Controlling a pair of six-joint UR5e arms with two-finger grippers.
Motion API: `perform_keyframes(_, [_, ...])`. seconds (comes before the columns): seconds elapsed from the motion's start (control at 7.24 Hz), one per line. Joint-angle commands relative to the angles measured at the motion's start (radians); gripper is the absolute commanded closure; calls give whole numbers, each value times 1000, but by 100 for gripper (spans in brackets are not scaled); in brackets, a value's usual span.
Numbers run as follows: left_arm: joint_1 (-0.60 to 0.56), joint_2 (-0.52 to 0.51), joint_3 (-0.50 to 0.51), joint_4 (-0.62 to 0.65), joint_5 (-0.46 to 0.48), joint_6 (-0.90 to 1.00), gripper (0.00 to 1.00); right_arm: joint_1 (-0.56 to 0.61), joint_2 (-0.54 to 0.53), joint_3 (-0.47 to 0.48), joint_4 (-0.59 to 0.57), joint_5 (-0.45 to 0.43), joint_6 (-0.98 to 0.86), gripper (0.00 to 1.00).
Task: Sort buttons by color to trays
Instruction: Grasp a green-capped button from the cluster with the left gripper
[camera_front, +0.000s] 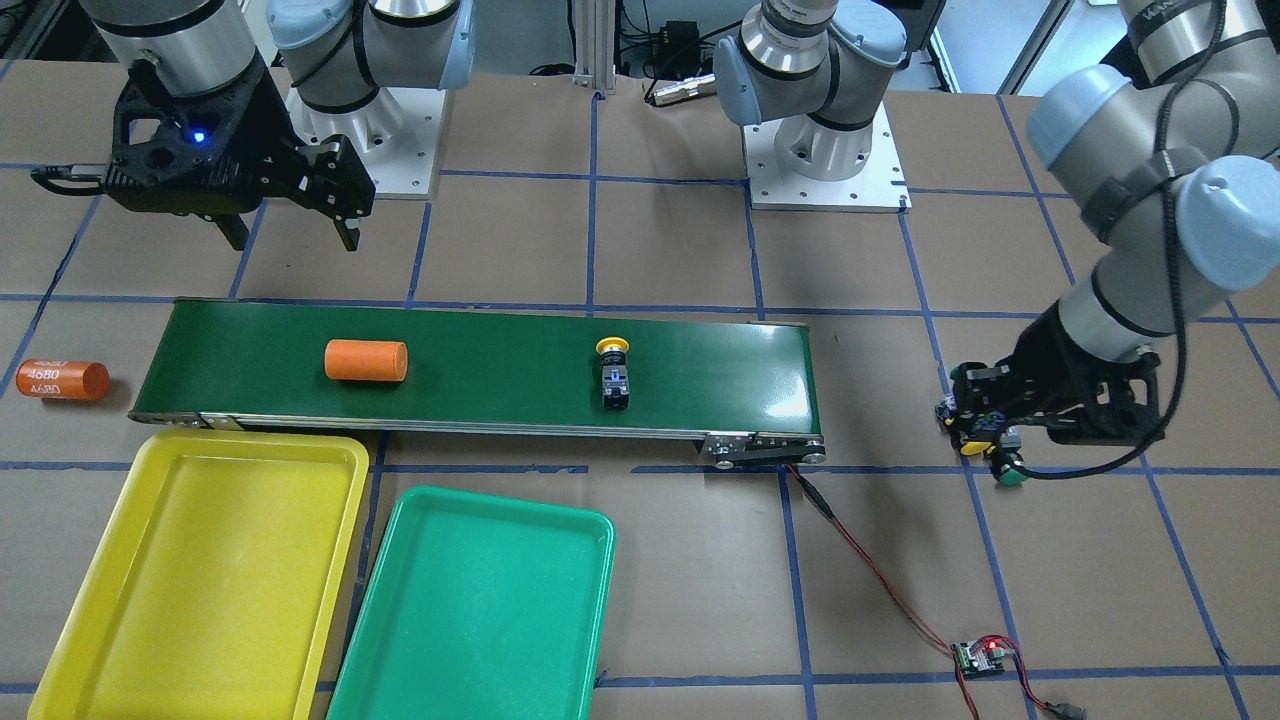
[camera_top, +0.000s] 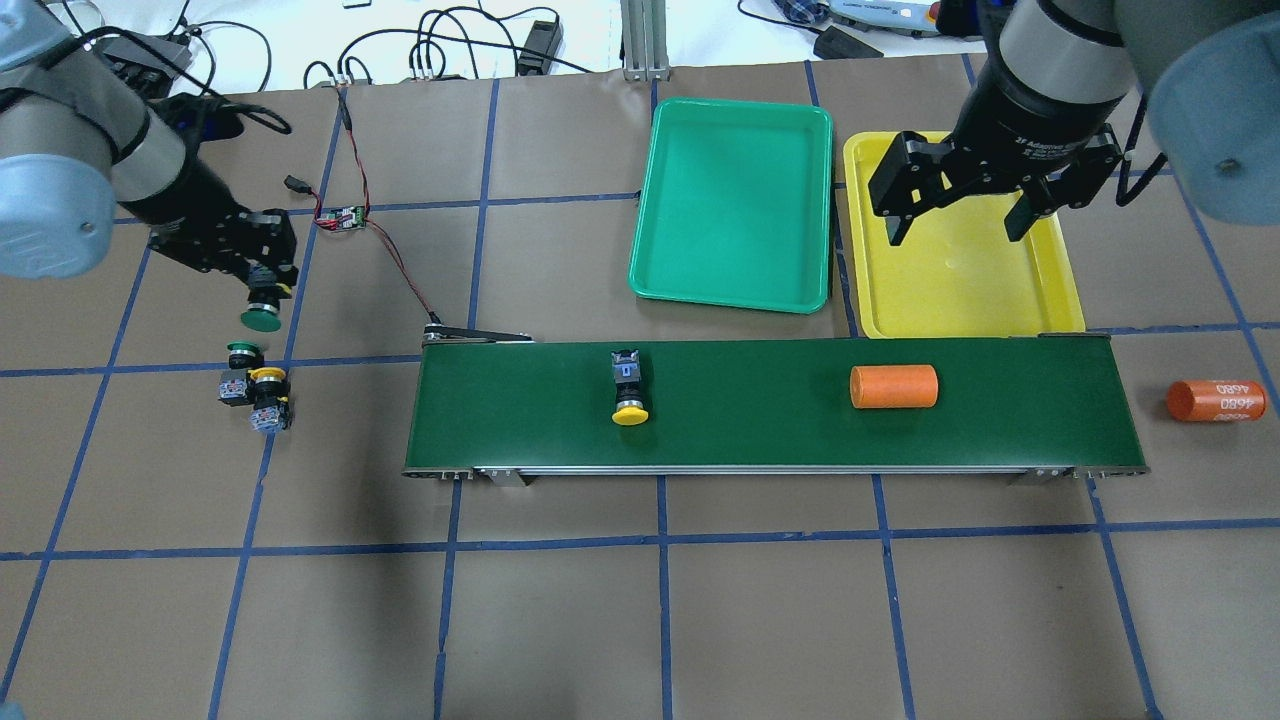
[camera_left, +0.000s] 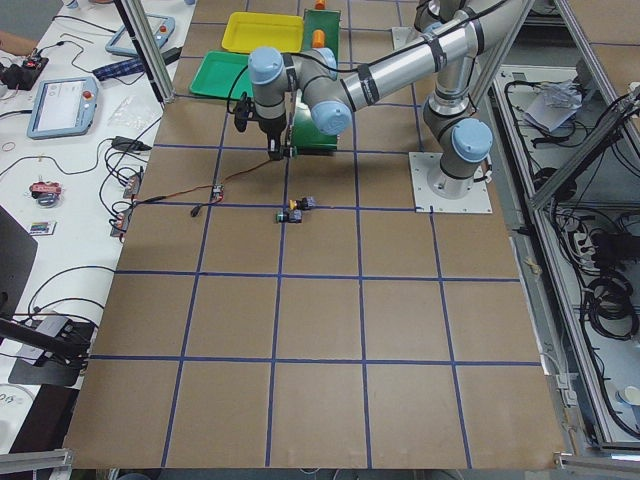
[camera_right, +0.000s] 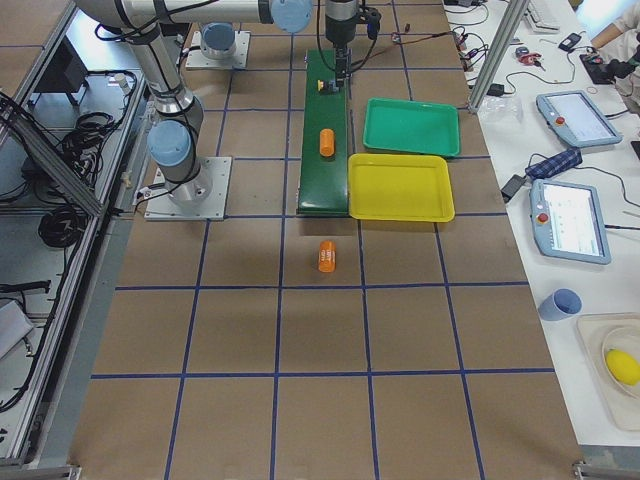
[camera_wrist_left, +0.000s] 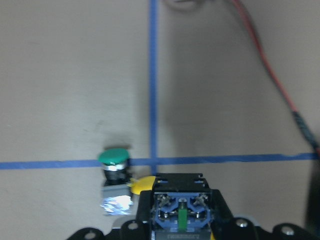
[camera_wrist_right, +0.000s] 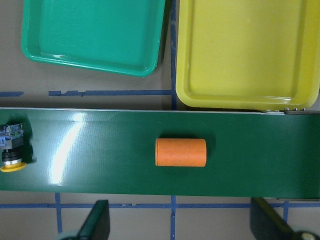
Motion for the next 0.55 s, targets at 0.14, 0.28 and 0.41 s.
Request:
perform_keyframes(0.14, [-205, 31, -115, 3, -4, -137, 100, 0, 0, 0, 0, 0, 0, 0])
perform_keyframes(0.28, [-205, 37, -157, 6, -5, -135, 100, 2, 0, 0, 0, 0, 0, 0])
perform_keyframes(0.41, [-205, 37, -182, 13, -4, -135, 100, 2, 0, 0, 0, 0, 0, 0])
